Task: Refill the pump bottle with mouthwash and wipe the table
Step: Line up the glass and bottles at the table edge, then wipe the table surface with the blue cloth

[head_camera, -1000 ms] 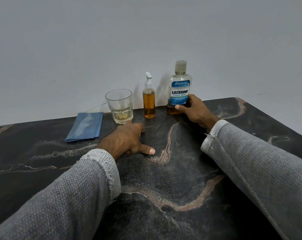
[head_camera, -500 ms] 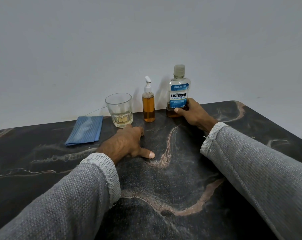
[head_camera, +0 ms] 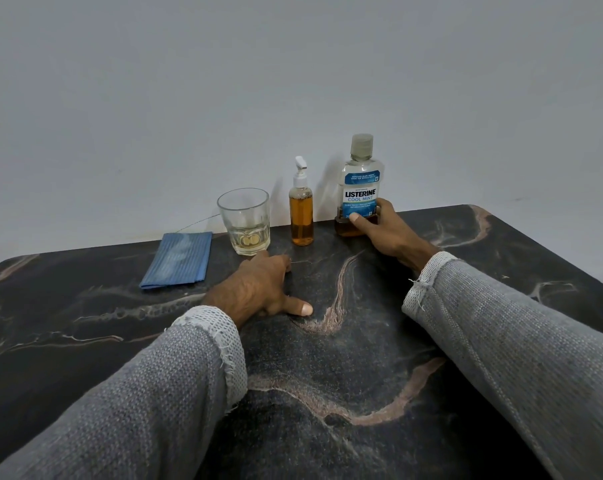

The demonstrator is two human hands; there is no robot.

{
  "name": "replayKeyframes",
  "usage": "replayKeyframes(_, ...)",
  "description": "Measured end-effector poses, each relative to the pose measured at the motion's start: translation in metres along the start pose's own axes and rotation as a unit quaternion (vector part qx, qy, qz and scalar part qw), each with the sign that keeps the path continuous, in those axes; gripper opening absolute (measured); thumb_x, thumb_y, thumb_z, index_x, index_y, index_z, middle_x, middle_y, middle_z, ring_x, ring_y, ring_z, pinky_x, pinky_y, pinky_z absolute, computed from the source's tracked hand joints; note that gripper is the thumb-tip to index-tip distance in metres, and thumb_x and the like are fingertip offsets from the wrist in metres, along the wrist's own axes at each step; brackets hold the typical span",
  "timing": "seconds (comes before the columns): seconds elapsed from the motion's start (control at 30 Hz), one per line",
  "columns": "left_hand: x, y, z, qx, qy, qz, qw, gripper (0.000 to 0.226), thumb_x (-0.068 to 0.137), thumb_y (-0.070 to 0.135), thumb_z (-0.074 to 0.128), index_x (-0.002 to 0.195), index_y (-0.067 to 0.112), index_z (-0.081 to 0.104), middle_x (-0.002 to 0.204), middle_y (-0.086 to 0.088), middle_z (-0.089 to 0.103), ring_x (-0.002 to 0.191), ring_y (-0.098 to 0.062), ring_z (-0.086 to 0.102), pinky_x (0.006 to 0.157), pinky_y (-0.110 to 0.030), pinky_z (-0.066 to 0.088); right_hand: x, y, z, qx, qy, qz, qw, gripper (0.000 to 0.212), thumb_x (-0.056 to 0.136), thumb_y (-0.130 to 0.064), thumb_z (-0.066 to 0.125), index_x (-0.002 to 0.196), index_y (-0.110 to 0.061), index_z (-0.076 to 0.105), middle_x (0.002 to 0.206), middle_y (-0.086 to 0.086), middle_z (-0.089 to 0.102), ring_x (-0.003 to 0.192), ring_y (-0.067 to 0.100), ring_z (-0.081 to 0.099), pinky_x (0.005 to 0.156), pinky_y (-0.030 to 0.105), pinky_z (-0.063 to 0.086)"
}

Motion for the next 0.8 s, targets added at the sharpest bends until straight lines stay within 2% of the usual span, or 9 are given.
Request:
replayKeyframes(0.1, -0.006, 0.000, 0.000, -0.018, 0.023, 0.015, 0.999, 0.086, 0.072, 0.055, 0.074, 0.141, 0.018, 0.038, 0.137, -0.010, 0.044, 0.122, -0.026, 0.047, 0.100, -0.042, 0.046, -0.012, 0.003, -0.007, 0.003, 0.017, 0.029, 0.999, 0.079, 0.095, -0.046, 0.053, 0.153, -0.014, 0.010, 0.157, 0.011, 0.029, 0.143, 0.030, 0.031, 0.115, 0.049, 0.030)
replayKeyframes(0.2, -0.021, -0.005, -0.004, -0.060, 0.061, 0.037, 0.996, 0.082, 0.076, 0.052, 0.072, 0.142, 0.018, 0.037, 0.137, -0.008, 0.047, 0.122, -0.023, 0.048, 0.099, -0.035, 0.044, -0.034, 0.004, -0.013, -0.016, 0.037, 0.040, 0.998, 0.080, 0.095, -0.049, 0.052, 0.154, -0.016, 0.011, 0.160, 0.011, 0.020, 0.145, 0.032, 0.024, 0.116, 0.050, 0.027)
replayKeyframes(0.3, -0.043, -0.026, -0.012, -0.094, 0.100, 0.043, 0.990, 0.069, 0.081, 0.047, 0.069, 0.138, 0.018, 0.042, 0.135, -0.006, 0.051, 0.116, -0.019, 0.050, 0.089, -0.027, 0.041, -0.060, -0.004, -0.011, -0.035, 0.062, 0.019, 0.997, 0.075, 0.094, -0.046, 0.056, 0.152, -0.014, 0.020, 0.158, 0.011, 0.026, 0.143, 0.031, 0.029, 0.113, 0.045, 0.031)
replayKeyframes(0.43, -0.070, -0.063, -0.019, -0.084, 0.123, 0.026, 0.988, 0.061, 0.085, 0.043, 0.067, 0.136, 0.019, 0.045, 0.137, -0.007, 0.050, 0.121, -0.021, 0.049, 0.100, -0.033, 0.041, -0.094, -0.025, 0.006, -0.133, 0.107, -0.026, 0.985, 0.063, 0.094, -0.040, 0.058, 0.146, -0.014, 0.034, 0.151, 0.013, 0.035, 0.139, 0.031, 0.033, 0.113, 0.045, 0.032)
replayKeyframes(0.5, -0.084, -0.083, -0.024, -0.089, 0.136, 0.012, 0.987, 0.058, 0.087, 0.041, 0.066, 0.135, 0.017, 0.046, 0.137, -0.007, 0.051, 0.123, -0.022, 0.048, 0.101, -0.034, 0.040, -0.106, -0.044, 0.035, -0.179, 0.074, -0.060, 0.979, 0.057, 0.093, -0.039, 0.058, 0.142, -0.016, 0.039, 0.148, 0.012, 0.037, 0.137, 0.029, 0.034, 0.111, 0.043, 0.032)
replayKeyframes(0.63, -0.102, -0.120, -0.031, -0.099, 0.149, -0.018, 0.984, 0.053, 0.089, 0.038, 0.064, 0.133, 0.015, 0.048, 0.134, -0.008, 0.053, 0.118, -0.024, 0.051, 0.097, -0.033, 0.040, -0.129, -0.095, 0.118, -0.254, -0.044, -0.162, 0.952, 0.047, 0.093, -0.038, 0.059, 0.135, -0.019, 0.047, 0.141, 0.007, 0.044, 0.129, 0.022, 0.040, 0.109, 0.042, 0.038)
replayKeyframes(0.8, -0.112, -0.158, -0.029, -0.109, 0.153, -0.042, 0.981, 0.052, 0.089, 0.036, 0.064, 0.134, 0.016, 0.046, 0.133, -0.008, 0.054, 0.116, -0.023, 0.052, 0.095, -0.033, 0.041, -0.139, -0.149, 0.199, -0.321, -0.078, -0.252, 0.910, 0.045, 0.092, -0.035, 0.061, 0.131, -0.017, 0.050, 0.133, 0.007, 0.051, 0.121, 0.023, 0.049, 0.101, 0.039, 0.044)
Point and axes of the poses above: each hand's wrist, its own x-axis towards the middle knuckle, its own z-axis out of the palm, y = z × x, the point moved 10 cm from there along x, towards the middle knuckle
